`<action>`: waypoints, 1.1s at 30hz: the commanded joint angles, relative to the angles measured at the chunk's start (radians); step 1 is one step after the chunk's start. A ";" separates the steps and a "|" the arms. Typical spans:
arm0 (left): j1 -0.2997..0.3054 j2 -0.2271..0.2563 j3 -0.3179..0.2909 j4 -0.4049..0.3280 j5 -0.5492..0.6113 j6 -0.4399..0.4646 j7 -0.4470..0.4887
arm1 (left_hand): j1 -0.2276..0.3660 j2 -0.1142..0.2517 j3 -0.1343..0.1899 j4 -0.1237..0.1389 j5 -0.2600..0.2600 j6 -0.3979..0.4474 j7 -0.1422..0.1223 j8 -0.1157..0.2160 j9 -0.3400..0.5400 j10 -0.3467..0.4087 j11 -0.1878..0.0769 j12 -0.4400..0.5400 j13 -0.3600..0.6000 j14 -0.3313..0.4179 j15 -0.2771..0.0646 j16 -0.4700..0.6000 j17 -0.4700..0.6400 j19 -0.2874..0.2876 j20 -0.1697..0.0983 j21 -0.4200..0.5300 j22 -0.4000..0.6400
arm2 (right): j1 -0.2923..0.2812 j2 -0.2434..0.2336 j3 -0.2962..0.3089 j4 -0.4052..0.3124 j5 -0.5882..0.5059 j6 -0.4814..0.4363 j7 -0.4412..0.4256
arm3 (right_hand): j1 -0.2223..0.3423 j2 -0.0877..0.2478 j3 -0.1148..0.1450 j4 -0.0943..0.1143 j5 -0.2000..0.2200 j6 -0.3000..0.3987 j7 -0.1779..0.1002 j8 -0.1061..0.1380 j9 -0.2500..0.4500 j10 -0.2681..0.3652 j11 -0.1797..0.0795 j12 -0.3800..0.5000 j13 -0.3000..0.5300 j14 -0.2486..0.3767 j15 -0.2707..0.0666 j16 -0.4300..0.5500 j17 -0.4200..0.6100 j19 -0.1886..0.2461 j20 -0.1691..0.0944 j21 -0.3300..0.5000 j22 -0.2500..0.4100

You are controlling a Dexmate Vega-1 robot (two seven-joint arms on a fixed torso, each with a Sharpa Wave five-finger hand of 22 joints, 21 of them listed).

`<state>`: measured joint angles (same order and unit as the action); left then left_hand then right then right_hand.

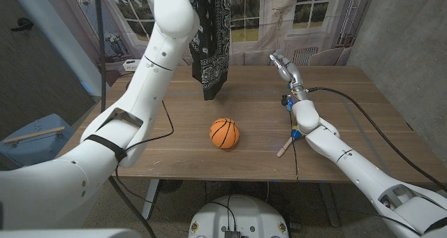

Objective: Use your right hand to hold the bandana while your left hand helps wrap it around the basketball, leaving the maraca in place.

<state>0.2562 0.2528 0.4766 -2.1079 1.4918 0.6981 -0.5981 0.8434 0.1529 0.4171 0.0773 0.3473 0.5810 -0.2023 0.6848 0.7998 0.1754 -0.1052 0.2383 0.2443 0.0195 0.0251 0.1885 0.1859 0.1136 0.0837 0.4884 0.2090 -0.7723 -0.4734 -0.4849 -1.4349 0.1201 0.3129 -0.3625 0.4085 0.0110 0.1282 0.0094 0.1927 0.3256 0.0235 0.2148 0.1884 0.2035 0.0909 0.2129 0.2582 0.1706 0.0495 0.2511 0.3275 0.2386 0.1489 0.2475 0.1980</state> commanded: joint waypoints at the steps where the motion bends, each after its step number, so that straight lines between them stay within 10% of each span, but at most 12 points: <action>1: -0.090 0.146 -0.033 -0.086 -0.493 0.104 -0.305 | 0.001 -0.012 -0.007 -0.002 0.008 0.031 -0.019 0.009 0.000 0.000 0.001 -0.005 0.001 -0.011 0.003 -0.002 0.003 -0.007 0.001 0.000 0.002 | 0.024 0.001 0.011 0.059 0.170 0.180 0.226 | -0.011 -0.004 -0.009 0.001 0.008 0.016 0.004 0.004 0.002 0.006 0.010 0.006 0.002 -0.006 -0.005 0.000 0.006 -0.004 -0.001 -0.003 0.002; 9: -0.182 0.255 -0.001 -0.041 -0.770 0.193 -0.348 | 0.004 -0.003 -0.009 -0.002 0.015 0.044 -0.019 0.014 -0.003 0.014 0.004 0.001 0.003 -0.018 0.009 -0.002 0.003 -0.016 0.005 -0.002 0.002 | 0.035 0.002 0.010 0.072 0.196 0.258 0.319 | -0.026 -0.011 -0.018 0.006 0.010 0.013 0.005 0.000 0.002 0.005 0.009 0.006 0.003 -0.012 -0.006 -0.001 0.008 -0.006 -0.001 -0.004 0.002; 20: -0.310 0.417 0.107 -0.003 -1.099 0.272 -0.279 | 0.011 0.007 -0.008 -0.005 0.024 0.058 -0.016 0.025 0.003 0.017 0.011 0.002 0.005 -0.029 0.019 -0.001 0.004 -0.024 0.010 -0.002 0.003 | 0.016 0.019 0.030 0.051 0.091 0.275 0.220 | -0.016 -0.022 -0.030 -0.006 0.030 -0.158 -0.053 -0.051 -0.004 0.000 -0.002 0.006 0.004 0.002 -0.004 -0.001 0.003 -0.007 0.012 -0.005 0.002; 33: -0.413 0.503 0.252 0.074 -1.343 0.275 -0.165 | 0.025 0.013 -0.005 -0.014 0.031 0.100 0.017 0.037 -0.012 0.029 0.015 0.006 0.009 -0.028 0.027 0.004 0.003 -0.030 0.015 -0.001 0.002 | 0.011 0.038 0.039 0.035 -0.011 0.294 0.132 | 0.057 0.007 -0.002 -0.046 0.043 -0.090 -0.035 -0.008 -0.001 -0.005 -0.007 0.007 0.005 -0.002 -0.014 -0.004 -0.001 -0.001 0.011 -0.005 0.001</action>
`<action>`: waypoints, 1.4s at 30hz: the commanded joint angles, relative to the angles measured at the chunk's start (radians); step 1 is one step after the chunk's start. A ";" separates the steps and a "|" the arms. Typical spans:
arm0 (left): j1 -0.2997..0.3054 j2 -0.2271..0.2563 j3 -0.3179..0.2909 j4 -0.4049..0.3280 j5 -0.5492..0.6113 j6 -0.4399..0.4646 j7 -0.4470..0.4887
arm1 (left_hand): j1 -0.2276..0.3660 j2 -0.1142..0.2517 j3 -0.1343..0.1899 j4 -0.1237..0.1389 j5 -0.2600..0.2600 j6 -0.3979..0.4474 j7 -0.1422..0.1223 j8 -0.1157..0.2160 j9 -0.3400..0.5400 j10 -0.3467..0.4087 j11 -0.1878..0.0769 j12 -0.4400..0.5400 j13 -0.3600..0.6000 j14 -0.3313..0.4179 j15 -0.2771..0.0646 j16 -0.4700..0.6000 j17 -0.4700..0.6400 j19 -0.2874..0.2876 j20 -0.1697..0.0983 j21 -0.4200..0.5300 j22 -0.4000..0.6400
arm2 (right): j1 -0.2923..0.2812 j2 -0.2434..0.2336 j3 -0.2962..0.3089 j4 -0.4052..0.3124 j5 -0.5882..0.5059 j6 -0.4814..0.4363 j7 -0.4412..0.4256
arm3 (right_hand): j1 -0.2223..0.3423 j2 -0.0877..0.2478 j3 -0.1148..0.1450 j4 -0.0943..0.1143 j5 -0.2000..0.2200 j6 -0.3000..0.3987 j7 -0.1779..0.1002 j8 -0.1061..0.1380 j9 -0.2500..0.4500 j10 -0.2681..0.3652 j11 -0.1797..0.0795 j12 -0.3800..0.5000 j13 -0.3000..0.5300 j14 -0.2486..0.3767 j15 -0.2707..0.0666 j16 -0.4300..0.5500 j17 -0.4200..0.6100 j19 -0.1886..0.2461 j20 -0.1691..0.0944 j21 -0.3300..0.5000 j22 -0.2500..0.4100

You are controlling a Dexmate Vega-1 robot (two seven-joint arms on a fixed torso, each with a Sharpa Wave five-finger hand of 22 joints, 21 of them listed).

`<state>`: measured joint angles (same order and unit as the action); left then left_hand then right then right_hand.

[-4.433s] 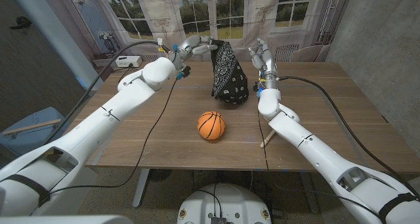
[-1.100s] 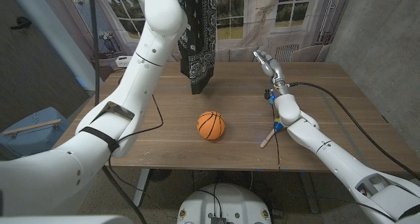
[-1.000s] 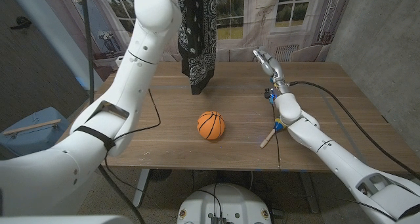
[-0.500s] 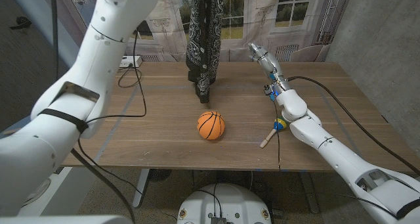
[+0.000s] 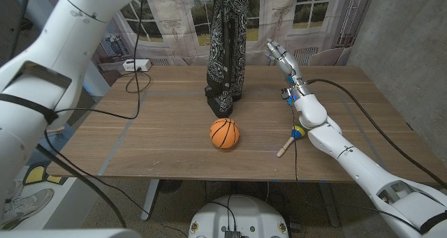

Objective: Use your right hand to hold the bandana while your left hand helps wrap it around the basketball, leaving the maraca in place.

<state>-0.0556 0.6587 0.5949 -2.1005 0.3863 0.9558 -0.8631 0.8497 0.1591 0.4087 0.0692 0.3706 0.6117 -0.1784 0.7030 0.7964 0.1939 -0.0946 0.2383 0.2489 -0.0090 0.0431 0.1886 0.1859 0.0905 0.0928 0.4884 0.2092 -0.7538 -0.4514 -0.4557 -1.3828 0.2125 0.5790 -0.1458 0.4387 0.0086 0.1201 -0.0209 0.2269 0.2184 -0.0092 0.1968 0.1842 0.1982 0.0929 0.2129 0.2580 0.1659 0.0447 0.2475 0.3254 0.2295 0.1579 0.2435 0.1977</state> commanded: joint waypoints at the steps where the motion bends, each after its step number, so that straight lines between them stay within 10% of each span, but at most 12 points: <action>1: -0.099 0.098 0.138 0.071 -0.249 0.011 0.117 | 0.019 0.007 0.003 -0.006 0.008 0.070 -0.006 0.018 -0.009 0.013 0.006 0.007 0.005 0.000 0.008 0.003 0.002 -0.007 0.006 0.000 0.002 | -0.007 0.018 0.010 -0.016 -0.107 0.032 -0.089 | 0.033 0.011 0.008 -0.019 0.009 0.019 -0.002 0.010 0.003 0.000 -0.010 0.007 0.005 0.003 -0.011 0.000 0.001 0.011 0.000 0.001 0.001; 14: -0.120 0.034 0.218 0.253 -0.357 -0.121 0.241 | 0.042 0.000 0.008 -0.031 0.006 0.107 0.026 0.023 -0.034 0.014 0.024 0.006 0.007 0.001 0.010 0.003 -0.002 -0.003 0.009 0.005 0.001 | -0.006 0.036 0.015 -0.022 -0.203 0.030 -0.177 | 0.147 0.027 0.043 -0.087 0.022 0.080 -0.016 0.027 0.005 0.027 -0.037 0.017 0.005 0.024 -0.041 0.006 -0.007 0.044 -0.017 0.010 0.000; 31: -0.177 -0.107 0.224 0.585 -0.563 -0.406 0.119 | 0.098 0.053 0.056 -0.068 -0.046 0.072 0.163 0.025 -0.019 -0.007 0.065 -0.008 0.006 -0.035 0.021 0.002 0.002 -0.044 0.014 0.004 0.004 | -0.006 0.017 0.008 -0.069 -0.254 -0.070 -0.220 | 0.137 0.005 0.016 -0.086 0.024 0.038 -0.003 0.002 0.005 -0.018 -0.034 0.001 0.006 -0.018 -0.033 -0.005 0.000 0.016 -0.019 -0.003 0.000; 42: -0.158 -0.124 0.185 0.644 -0.652 -0.477 0.102 | 0.106 0.045 0.069 -0.071 -0.070 0.081 0.165 0.047 0.007 -0.001 0.074 -0.005 0.008 -0.033 0.021 0.007 0.001 -0.049 0.012 0.008 0.006 | -0.013 0.031 0.000 -0.088 -0.333 -0.136 -0.332 | 0.245 0.031 0.023 -0.123 0.052 0.340 -0.009 0.082 0.009 0.083 -0.072 0.037 0.001 0.066 -0.077 0.034 0.002 0.091 -0.050 0.022 -0.001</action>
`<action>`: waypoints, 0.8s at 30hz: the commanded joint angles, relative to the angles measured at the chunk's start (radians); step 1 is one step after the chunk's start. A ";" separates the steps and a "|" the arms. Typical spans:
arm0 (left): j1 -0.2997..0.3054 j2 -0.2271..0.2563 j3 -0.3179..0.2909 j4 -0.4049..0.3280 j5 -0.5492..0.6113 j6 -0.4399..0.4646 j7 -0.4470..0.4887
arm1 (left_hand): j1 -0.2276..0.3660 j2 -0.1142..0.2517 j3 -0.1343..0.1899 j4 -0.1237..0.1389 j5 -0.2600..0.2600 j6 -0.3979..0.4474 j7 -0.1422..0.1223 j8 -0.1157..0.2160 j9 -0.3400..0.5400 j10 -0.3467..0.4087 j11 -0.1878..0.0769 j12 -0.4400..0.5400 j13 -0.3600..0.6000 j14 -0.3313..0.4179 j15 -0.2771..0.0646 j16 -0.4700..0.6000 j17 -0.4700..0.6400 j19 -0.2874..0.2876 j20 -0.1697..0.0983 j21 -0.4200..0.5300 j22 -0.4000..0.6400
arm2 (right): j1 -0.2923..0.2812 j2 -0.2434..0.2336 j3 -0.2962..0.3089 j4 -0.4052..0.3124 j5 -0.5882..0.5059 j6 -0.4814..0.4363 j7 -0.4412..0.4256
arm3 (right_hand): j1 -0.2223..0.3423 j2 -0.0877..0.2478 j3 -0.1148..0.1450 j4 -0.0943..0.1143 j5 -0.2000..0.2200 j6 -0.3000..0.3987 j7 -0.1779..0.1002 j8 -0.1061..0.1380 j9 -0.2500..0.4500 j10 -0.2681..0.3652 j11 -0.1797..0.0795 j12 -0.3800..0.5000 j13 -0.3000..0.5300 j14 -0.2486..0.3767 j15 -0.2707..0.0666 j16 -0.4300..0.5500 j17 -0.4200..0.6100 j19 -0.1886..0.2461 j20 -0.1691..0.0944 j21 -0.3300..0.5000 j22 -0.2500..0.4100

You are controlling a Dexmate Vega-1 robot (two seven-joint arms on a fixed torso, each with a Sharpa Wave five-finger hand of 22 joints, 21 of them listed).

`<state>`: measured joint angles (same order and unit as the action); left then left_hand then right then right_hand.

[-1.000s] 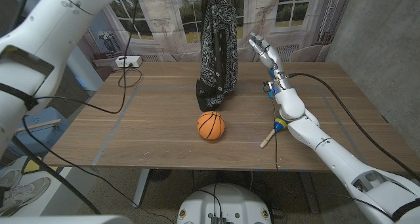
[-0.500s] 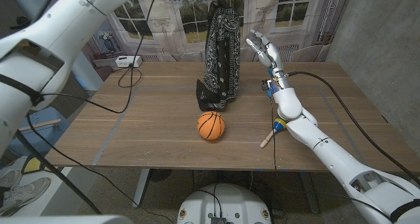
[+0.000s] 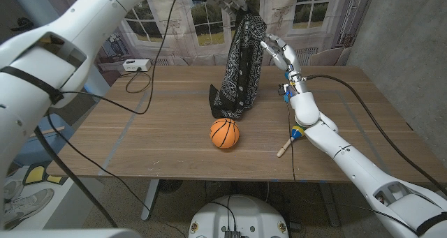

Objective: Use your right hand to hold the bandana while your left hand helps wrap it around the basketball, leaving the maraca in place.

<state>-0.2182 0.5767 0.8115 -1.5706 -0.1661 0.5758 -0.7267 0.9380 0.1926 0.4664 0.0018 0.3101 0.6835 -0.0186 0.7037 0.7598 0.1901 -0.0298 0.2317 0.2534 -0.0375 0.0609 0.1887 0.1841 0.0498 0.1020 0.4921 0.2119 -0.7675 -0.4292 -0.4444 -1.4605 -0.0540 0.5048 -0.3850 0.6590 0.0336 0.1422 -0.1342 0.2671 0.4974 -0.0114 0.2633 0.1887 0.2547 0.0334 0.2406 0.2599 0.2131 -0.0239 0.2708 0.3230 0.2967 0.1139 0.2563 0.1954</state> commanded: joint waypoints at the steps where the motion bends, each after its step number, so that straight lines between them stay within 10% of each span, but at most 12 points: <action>1: 0.004 -0.044 -0.031 0.119 -0.105 -0.097 -0.037 | 0.020 0.010 0.013 -0.006 -0.014 0.010 0.005 0.049 0.047 0.005 0.009 0.003 0.003 -0.004 0.002 0.007 0.003 -0.010 0.003 0.005 0.003 | 0.002 0.012 -0.012 -0.011 -0.064 -0.068 -0.095 | 0.027 0.007 0.000 -0.010 0.012 0.069 -0.009 0.017 0.005 0.028 -0.013 0.009 -0.001 0.022 -0.011 0.012 0.005 0.024 -0.006 0.009 0.002; 14: 0.041 -0.083 -0.060 0.165 -0.200 -0.159 -0.049 | 0.038 0.011 0.033 -0.025 -0.056 0.017 0.033 0.051 0.046 0.021 0.025 0.009 0.004 0.013 0.013 0.014 0.000 -0.016 0.016 0.012 0.005 | 0.038 0.064 -0.035 0.070 -0.068 -0.007 -0.161 | 0.121 0.033 0.009 -0.023 0.025 0.248 -0.032 0.059 0.012 0.122 -0.061 0.029 -0.007 0.089 -0.050 0.046 0.009 0.084 -0.028 0.028 0.002; 20: 0.032 -0.083 -0.044 0.161 -0.201 -0.149 -0.055 | 0.040 0.013 0.040 -0.025 -0.072 0.007 0.034 0.049 0.049 0.019 0.031 0.008 0.005 0.015 0.019 0.016 0.002 -0.020 0.027 0.014 0.006 | 0.040 0.098 -0.032 0.096 -0.106 0.018 -0.249 | 0.294 0.088 0.056 -0.037 0.039 0.477 -0.052 0.203 0.069 0.232 -0.127 0.049 0.006 0.148 -0.107 0.088 0.028 0.140 -0.065 0.049 0.003; 24: 0.036 -0.080 -0.047 0.155 -0.207 -0.149 -0.048 | 0.039 0.013 0.042 -0.023 -0.079 0.004 0.034 0.048 0.049 0.016 0.033 0.007 0.006 0.015 0.021 0.017 0.003 -0.020 0.029 0.015 0.006 | 0.037 0.113 -0.027 0.102 -0.115 0.022 -0.291 | 0.315 0.104 0.066 -0.030 0.039 0.493 -0.053 0.227 0.084 0.266 -0.140 0.058 0.009 0.159 -0.135 0.095 0.035 0.152 -0.088 0.055 0.003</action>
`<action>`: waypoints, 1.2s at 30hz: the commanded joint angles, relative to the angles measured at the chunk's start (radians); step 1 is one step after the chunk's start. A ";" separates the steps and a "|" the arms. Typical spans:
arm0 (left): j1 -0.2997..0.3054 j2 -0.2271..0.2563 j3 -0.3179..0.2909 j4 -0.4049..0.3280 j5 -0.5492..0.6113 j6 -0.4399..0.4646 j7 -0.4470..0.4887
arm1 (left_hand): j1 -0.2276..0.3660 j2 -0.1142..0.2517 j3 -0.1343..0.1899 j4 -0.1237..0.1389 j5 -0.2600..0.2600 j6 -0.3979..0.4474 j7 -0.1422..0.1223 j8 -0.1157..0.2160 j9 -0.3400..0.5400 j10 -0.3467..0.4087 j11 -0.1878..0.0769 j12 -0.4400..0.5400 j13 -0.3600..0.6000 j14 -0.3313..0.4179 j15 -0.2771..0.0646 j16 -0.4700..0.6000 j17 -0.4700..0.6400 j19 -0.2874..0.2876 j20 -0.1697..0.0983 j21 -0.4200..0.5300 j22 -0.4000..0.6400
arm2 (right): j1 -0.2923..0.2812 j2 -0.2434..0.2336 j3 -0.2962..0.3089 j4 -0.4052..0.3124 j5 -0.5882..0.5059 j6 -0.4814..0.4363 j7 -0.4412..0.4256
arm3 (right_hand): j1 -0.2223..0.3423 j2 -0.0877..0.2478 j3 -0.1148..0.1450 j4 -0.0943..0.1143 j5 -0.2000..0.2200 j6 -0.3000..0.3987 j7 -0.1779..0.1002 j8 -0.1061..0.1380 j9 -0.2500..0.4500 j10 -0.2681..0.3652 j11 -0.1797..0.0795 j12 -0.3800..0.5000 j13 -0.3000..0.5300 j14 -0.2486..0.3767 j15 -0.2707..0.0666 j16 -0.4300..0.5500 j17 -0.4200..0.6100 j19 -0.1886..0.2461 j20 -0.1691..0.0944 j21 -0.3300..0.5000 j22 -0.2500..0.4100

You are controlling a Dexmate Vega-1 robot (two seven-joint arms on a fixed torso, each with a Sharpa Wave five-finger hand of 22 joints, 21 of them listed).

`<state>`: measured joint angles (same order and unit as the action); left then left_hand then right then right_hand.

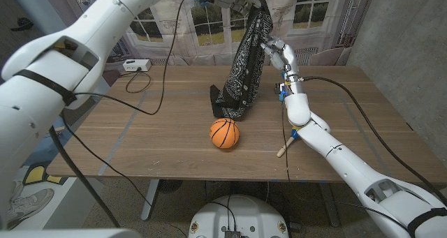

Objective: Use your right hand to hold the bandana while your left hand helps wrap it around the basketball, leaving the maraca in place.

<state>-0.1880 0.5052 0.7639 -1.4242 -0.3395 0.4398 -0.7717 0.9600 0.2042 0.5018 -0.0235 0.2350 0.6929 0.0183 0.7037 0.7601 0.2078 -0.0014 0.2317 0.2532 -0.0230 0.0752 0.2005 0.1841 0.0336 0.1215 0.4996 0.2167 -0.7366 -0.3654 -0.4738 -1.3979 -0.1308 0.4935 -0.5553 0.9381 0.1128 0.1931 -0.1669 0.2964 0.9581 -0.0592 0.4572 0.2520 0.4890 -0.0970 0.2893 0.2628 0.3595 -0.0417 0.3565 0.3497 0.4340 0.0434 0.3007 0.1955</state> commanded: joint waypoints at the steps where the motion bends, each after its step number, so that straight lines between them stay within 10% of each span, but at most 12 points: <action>1: 0.007 -0.008 0.000 0.008 -0.034 -0.013 -0.001 | 0.017 0.001 0.007 0.003 -0.006 -0.007 -0.004 0.047 0.048 -0.001 0.005 0.008 0.006 0.001 0.007 0.005 0.004 -0.004 0.009 0.008 0.001 | 0.007 0.053 0.003 0.045 -0.033 0.043 -0.125 | 0.039 0.027 0.017 0.003 0.009 0.030 0.000 0.035 0.023 0.035 -0.012 0.010 0.007 0.012 -0.120 0.008 0.009 0.018 -0.022 0.012 0.003; 6: 0.002 -0.009 0.011 0.017 -0.033 -0.012 -0.011 | 0.016 0.000 0.010 0.003 -0.014 -0.001 -0.003 0.045 0.042 0.001 0.004 0.009 0.007 0.001 0.005 0.006 0.004 -0.005 0.007 0.010 0.001 | -0.002 0.058 0.007 0.022 -0.047 0.004 -0.149 | 0.042 0.049 0.025 0.023 0.007 -0.003 0.026 0.056 0.055 0.044 -0.028 0.010 0.014 -0.002 -0.146 0.000 0.016 0.006 -0.058 0.009 0.003; 12: -0.009 -0.009 0.031 0.021 -0.017 0.004 -0.016 | 0.016 0.000 0.013 0.003 -0.023 -0.010 -0.004 0.038 0.035 0.001 0.008 0.009 0.008 0.002 0.012 0.007 0.005 -0.006 0.013 0.011 0.002 | -0.014 0.044 0.006 -0.030 -0.063 -0.081 -0.151 | -0.014 0.079 0.043 0.111 0.013 -0.122 0.002 0.139 0.192 0.026 -0.052 -0.001 0.057 -0.048 -0.164 -0.029 0.040 -0.041 -0.116 0.002 0.008; 22: -0.016 0.020 0.057 -0.038 0.031 0.043 -0.003 | 0.013 -0.013 0.017 0.002 -0.043 -0.005 -0.011 0.031 0.016 0.014 0.003 0.015 0.010 0.018 0.017 0.013 0.006 -0.001 0.022 0.020 0.002 | -0.003 0.053 0.001 -0.005 -0.067 -0.062 -0.200 | -0.049 0.080 0.062 0.180 0.030 -0.205 -0.028 0.242 0.338 0.028 -0.069 0.028 0.119 -0.057 -0.168 -0.058 0.066 -0.063 -0.130 0.007 0.012; 27: 0.005 0.039 0.034 -0.057 0.010 0.031 -0.010 | -0.200 -0.138 -0.137 0.020 -0.058 -0.375 0.029 -0.285 -0.173 -0.118 0.074 -0.011 -0.004 -0.044 0.059 -0.013 0.001 -0.037 0.048 0.009 -0.011 | 0.005 0.059 0.001 0.013 -0.063 -0.041 -0.217 | -0.052 0.078 0.065 0.186 0.032 -0.211 -0.029 0.259 0.359 0.031 -0.068 0.035 0.129 -0.059 -0.167 -0.063 0.070 -0.064 -0.130 0.009 0.011; 30: 0.019 0.047 0.014 -0.054 -0.019 0.023 -0.025 | -0.282 -0.177 -0.196 0.033 -0.049 -0.501 0.016 -0.403 -0.250 -0.174 0.094 -0.015 -0.007 -0.084 0.070 -0.016 0.003 -0.081 0.058 -0.013 -0.012 | 0.009 0.070 0.003 0.027 -0.058 -0.027 -0.234 | -0.052 0.078 0.067 0.189 0.034 -0.214 -0.028 0.267 0.369 0.031 -0.066 0.038 0.134 -0.059 -0.169 -0.065 0.072 -0.063 -0.129 0.010 0.011; 36: 0.032 0.078 -0.001 -0.072 -0.049 0.040 -0.054 | -0.421 -0.267 -0.307 0.075 -0.021 -0.641 0.061 -0.518 -0.352 -0.297 0.133 -0.026 -0.008 -0.195 0.103 -0.018 0.012 -0.206 0.088 -0.074 -0.008 | 0.014 0.075 0.009 0.035 -0.052 -0.018 -0.245 | -0.052 0.076 0.071 0.194 0.036 -0.220 -0.027 0.285 0.390 0.030 -0.066 0.044 0.145 -0.059 -0.168 -0.070 0.076 -0.063 -0.129 0.011 0.011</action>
<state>-0.1841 0.5389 0.7936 -1.4658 -0.3433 0.4686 -0.7882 0.5863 -0.0304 0.2320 0.0355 0.1981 0.0886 0.0604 0.2099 0.4363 -0.0559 0.1176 0.2069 0.2413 -0.1653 0.1666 0.1848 0.1909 -0.1331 0.1993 0.4428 0.2044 -0.7334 -0.3047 -0.4707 -1.3852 -0.1917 0.4520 -0.7623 0.8861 0.1860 0.2641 0.0187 0.3257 0.7443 -0.0893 0.7296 0.6324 0.5145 -0.1629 0.3257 0.4016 0.3049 -0.0413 0.2883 0.4201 0.3750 -0.0445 0.3084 0.2025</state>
